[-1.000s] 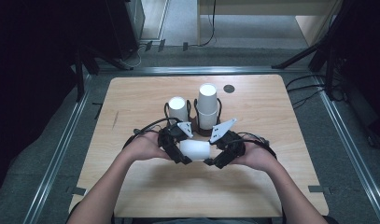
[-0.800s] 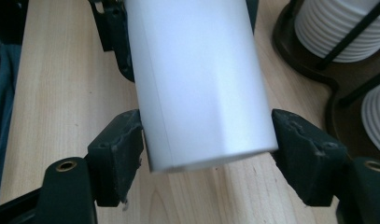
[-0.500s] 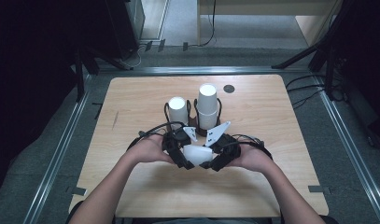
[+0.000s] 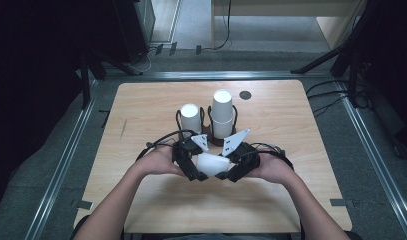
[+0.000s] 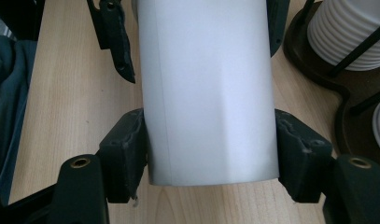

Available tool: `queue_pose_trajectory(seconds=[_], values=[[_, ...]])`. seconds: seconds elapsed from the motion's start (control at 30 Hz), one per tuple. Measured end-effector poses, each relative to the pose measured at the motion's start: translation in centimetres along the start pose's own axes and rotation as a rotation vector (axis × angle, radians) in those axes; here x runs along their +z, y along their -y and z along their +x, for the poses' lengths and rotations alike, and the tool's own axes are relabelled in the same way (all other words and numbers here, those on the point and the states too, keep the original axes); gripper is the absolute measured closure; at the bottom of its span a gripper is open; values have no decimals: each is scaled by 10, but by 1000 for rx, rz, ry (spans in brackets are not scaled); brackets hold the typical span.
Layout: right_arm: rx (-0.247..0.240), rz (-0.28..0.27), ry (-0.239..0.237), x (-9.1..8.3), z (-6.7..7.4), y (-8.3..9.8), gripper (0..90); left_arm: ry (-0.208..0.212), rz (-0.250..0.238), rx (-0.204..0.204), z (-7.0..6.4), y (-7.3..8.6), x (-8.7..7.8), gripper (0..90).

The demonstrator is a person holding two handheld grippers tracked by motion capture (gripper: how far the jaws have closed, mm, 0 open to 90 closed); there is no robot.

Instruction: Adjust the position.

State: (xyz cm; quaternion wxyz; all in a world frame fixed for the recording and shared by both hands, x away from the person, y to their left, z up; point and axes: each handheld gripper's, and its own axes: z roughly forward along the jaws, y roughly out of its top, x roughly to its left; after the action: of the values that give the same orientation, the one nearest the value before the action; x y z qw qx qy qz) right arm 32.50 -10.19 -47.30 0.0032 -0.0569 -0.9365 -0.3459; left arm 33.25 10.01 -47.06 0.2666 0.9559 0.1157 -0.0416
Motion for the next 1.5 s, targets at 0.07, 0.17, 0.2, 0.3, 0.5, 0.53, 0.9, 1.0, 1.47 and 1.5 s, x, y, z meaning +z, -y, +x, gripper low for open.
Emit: queue_pose_trajectory(seconds=[0.07,0.17,0.2,0.3,0.5,0.53,0.9,1.0,1.47,1.5], values=[[-1,-8,0,-1,-1,1,333,-3,-16,2,0,0,-2,105],[0,-18,0,-4,-2,1,333,0,-56,-16,1,1,-6,102],[4,-21,3,-5,-2,2,333,-2,-66,-22,2,2,-6,102],[9,-34,2,-7,-3,2,333,5,-99,-28,3,5,-10,101],[21,-55,-1,-11,-5,4,332,-1,-166,-54,4,8,-15,98],[22,-58,-4,-12,-5,4,332,-4,-180,-51,4,9,-16,98],[36,-105,-18,-19,-6,4,332,8,-308,-82,0,18,-18,101],[38,-121,-22,-21,-6,4,332,29,-329,-96,0,18,-15,102],[49,-160,-73,-25,-7,4,338,100,-405,-78,0,19,-20,234],[51,-154,-76,-24,-7,4,339,103,-402,-77,1,19,-20,242]])
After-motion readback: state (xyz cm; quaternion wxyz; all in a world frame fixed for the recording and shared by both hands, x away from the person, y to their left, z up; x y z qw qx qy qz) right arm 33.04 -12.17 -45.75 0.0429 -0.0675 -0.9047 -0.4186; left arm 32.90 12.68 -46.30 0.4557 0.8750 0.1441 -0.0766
